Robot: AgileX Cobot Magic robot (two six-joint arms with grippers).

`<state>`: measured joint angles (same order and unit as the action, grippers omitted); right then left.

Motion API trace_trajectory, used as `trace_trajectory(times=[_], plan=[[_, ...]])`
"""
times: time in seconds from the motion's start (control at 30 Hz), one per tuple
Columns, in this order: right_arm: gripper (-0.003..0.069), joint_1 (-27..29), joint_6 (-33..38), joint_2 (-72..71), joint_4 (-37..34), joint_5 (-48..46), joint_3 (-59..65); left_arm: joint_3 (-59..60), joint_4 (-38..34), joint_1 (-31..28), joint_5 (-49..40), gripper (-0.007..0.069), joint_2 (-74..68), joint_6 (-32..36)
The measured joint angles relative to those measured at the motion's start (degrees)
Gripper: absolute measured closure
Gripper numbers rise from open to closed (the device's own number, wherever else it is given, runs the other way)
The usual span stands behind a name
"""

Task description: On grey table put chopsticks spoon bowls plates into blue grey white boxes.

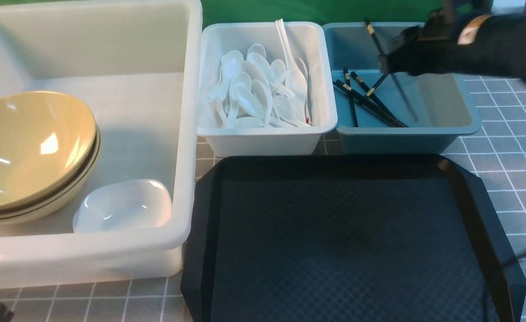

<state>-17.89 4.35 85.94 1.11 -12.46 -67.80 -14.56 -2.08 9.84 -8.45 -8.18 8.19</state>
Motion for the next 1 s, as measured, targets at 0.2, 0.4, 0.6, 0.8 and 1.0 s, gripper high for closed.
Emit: trace_trajectory(times=[0.2,0.4,0.6,0.8,1.0], plan=[[0.0624,-3.7,3.0,-16.7,0.0,1.4,12.6,0.0,0.0,0.0,-0.2,0.0632,0.0,0.0],[0.0627,-5.5,2.7,-32.5,0.0,10.1,33.1,0.0,0.0,0.0,-0.2,0.0632,0.0,0.0],[0.0627,-5.5,0.6,-36.0,0.0,10.5,43.9,0.0,0.0,0.0,-0.2,0.0632,0.0,0.0],[0.0623,-5.5,0.0,-36.0,0.0,10.4,50.9,0.0,0.0,0.0,-0.2,0.0632,0.0,0.0],[0.062,-3.8,0.0,-43.3,0.0,17.0,57.8,0.0,0.0,0.0,-0.3,0.0632,0.0,0.0]])
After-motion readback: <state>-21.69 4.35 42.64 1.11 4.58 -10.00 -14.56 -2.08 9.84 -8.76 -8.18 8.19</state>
